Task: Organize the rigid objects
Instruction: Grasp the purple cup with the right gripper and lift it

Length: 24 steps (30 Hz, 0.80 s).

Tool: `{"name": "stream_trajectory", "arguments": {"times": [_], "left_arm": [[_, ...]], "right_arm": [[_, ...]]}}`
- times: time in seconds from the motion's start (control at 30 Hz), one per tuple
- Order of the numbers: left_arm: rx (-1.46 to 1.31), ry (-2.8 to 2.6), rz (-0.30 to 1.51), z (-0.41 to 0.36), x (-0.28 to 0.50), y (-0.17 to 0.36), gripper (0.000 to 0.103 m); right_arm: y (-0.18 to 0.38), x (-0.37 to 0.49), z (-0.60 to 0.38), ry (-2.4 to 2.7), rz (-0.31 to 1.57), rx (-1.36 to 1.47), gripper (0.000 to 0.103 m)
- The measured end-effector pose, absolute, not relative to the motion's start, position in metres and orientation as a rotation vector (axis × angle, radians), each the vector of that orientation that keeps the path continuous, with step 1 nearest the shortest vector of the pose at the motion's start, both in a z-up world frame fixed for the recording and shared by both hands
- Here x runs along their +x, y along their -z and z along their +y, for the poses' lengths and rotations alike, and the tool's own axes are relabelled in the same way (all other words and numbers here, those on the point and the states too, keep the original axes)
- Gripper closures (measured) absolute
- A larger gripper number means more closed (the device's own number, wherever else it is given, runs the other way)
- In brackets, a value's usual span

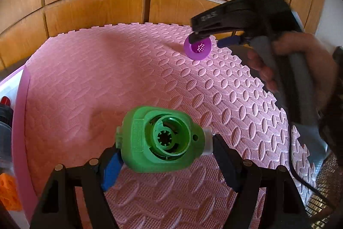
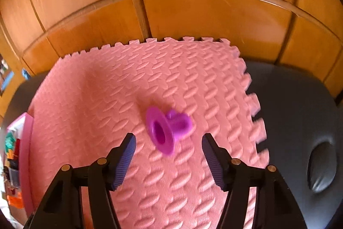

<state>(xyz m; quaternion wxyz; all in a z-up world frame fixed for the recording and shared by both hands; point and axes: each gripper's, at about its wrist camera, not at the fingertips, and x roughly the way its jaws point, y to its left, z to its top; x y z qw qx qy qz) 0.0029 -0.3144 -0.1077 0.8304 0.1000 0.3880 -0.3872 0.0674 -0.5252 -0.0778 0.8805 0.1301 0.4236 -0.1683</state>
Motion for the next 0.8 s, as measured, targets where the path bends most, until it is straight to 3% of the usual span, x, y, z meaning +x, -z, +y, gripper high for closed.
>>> {"name": "stream_trajectory", "arguments": {"times": [0.1,0.23,0.8], "left_arm": [[0.209,0.824,0.824,-0.314,0.003,0.108,0.025],[0.206,0.825,0.824,-0.314,0.003,0.107,0.025],[0.201,0.823,0.823,-0.312,0.002,0.106,0.026]], "right_arm": [[0.085,0.082,-0.527,0.33,0.902,0.245,0.039],[0.09,0.081,-0.512,0.307,0.923,0.171,0.089],[0.103,0.01,-0.474,0.253,0.897,0.235,0.089]]}}
